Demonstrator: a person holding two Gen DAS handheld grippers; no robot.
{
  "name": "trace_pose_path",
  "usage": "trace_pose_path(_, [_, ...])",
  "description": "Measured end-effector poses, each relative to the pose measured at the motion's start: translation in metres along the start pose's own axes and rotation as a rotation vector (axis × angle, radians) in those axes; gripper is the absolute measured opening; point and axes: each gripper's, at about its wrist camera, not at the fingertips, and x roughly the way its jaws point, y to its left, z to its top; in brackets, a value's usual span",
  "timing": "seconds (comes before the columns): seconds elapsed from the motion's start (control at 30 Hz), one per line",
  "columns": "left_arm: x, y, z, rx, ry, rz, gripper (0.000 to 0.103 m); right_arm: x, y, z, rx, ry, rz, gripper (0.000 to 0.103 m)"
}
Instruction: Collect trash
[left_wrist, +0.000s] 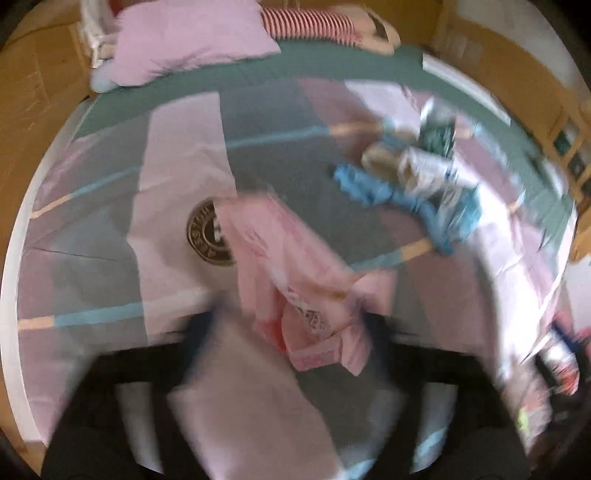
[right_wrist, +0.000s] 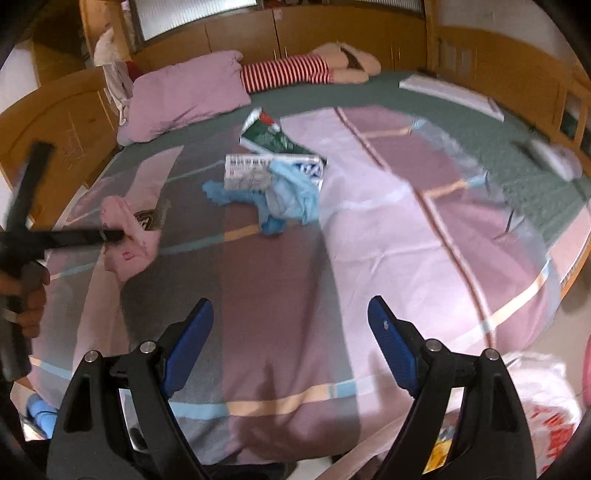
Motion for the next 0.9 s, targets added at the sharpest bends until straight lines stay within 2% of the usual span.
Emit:
trace_pose_path(0.03, [-0.006, -0.008, 0.006, 0.012, -0.025, -0.026, 0.1, 0.001, 0.0, 0.0, 0.007, 0.013, 0.008, 0.084])
trace_pose_path(0.07, [-0.009, -0.026, 0.017, 0.071, -0.064, -0.055, 0.1, 0.003, -0.002, -0.001, 0.013, 0.025, 0.014, 0.084])
trace_pose_path(0.17, [0.004, -0.073, 0.042, 0.229, -0.128, -0.033, 0.1, -0.003, -0.008, -0.002, 0.018, 0.007, -0.014, 0.084])
trace_pose_path(0.23, [0.025, -0.11, 0.064, 0.314, -0.157, -0.046, 0.1, -0.007, -0.014, -0.004, 0.027, 0.007, -0.032, 0.084])
trace_pose_path(0.33, [0.068, -0.168, 0.089, 0.401, -0.107, -0.032, 0.1, -0.01, -0.022, -0.009, 0.035, 0.02, -0.055, 0.084])
trace_pose_path(0.43, [0.111, -0.199, 0.102, 0.43, -0.031, 0.048, 0.1, -0.009, -0.027, -0.013, 0.048, 0.038, -0.057, 0.084])
trace_pose_path(0.47, [0.125, -0.198, 0.102, 0.408, 0.014, 0.063, 0.099, -0.009, -0.028, -0.014, 0.048, 0.041, -0.055, 0.084])
trace_pose_path(0.5, [0.134, -0.192, 0.1, 0.371, 0.054, 0.042, 0.094, -0.009, -0.028, -0.015, 0.046, 0.043, -0.055, 0.084])
trace_pose_path(0.53, [0.135, -0.185, 0.098, 0.339, 0.065, -0.004, 0.08, -0.009, -0.029, -0.016, 0.047, 0.043, -0.055, 0.084])
trace_pose_path(0.57, [0.132, -0.174, 0.095, 0.296, 0.059, -0.075, 0.071, -0.009, -0.03, -0.016, 0.05, 0.04, -0.054, 0.084])
trace_pose_path(0.6, [0.126, -0.164, 0.092, 0.274, 0.041, -0.096, 0.064, -0.008, -0.031, -0.017, 0.056, 0.037, -0.05, 0.084])
trace_pose_path(0.67, [0.114, -0.15, 0.086, 0.272, 0.036, -0.134, 0.043, -0.006, -0.031, -0.018, 0.063, 0.039, -0.039, 0.084])
trace_pose_path(0.77, [0.094, -0.119, 0.061, 0.249, 0.091, -0.209, 0.035, -0.005, -0.029, -0.019, 0.066, 0.047, -0.025, 0.084])
trace_pose_path(0.87, [0.07, -0.089, 0.025, 0.23, 0.099, -0.18, 0.034, -0.008, -0.03, -0.019, 0.077, 0.033, -0.018, 0.084])
trace_pose_path(0.9, [0.061, -0.081, 0.015, 0.212, 0.096, -0.196, 0.034, -0.009, -0.03, -0.018, 0.077, 0.028, -0.018, 0.084])
